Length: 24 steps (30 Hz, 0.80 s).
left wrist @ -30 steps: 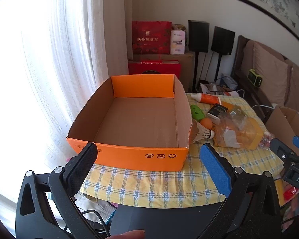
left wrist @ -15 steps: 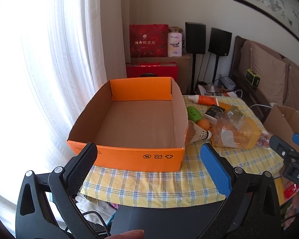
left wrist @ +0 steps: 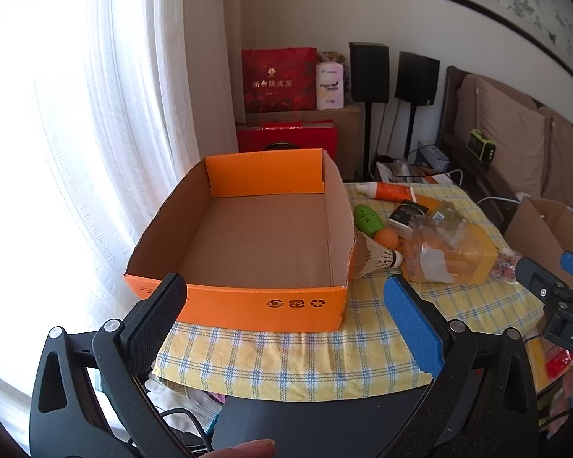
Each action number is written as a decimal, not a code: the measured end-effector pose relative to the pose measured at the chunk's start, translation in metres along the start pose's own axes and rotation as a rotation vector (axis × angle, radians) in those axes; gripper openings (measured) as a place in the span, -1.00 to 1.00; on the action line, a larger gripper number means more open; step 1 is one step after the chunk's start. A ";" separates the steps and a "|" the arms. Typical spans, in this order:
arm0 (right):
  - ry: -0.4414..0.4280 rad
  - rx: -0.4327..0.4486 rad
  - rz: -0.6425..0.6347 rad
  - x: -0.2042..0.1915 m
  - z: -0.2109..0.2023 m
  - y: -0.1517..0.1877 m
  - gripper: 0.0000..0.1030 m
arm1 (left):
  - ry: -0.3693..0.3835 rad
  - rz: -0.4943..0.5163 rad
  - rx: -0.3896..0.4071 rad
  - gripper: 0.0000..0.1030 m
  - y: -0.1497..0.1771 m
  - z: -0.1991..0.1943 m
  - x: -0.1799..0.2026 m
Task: Organize objects
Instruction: 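Move the left gripper toward the clear jar with yellow lid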
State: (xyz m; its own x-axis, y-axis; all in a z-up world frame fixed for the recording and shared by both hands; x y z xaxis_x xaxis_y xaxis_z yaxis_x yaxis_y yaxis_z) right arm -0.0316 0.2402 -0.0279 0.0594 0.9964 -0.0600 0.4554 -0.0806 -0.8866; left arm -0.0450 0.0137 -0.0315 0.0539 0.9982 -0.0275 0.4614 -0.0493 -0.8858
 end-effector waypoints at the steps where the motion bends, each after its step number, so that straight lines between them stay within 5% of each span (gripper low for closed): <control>1: 0.002 0.000 0.002 0.001 0.000 0.000 1.00 | 0.005 0.002 0.002 1.00 -0.001 0.000 0.002; 24: 0.019 0.016 0.021 0.041 0.010 -0.009 1.00 | 0.159 0.014 0.000 1.00 -0.011 0.028 0.043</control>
State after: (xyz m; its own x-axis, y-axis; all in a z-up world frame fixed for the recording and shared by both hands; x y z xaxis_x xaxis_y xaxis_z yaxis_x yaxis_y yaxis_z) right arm -0.0423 0.2824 -0.0276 0.0857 0.9939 -0.0700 0.4396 -0.1008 -0.8925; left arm -0.0725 0.0581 -0.0356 0.2000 0.9792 0.0345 0.4600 -0.0628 -0.8857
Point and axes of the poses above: each gripper's, at about its wrist camera, not at the fingertips, and z roughly the way its jaws point, x to its right, y to its underside, the point moved 7 cm from there along z, roughly the way its jaws point, and after that the axes turned 10 degrees about x, right-handed, at the moved point
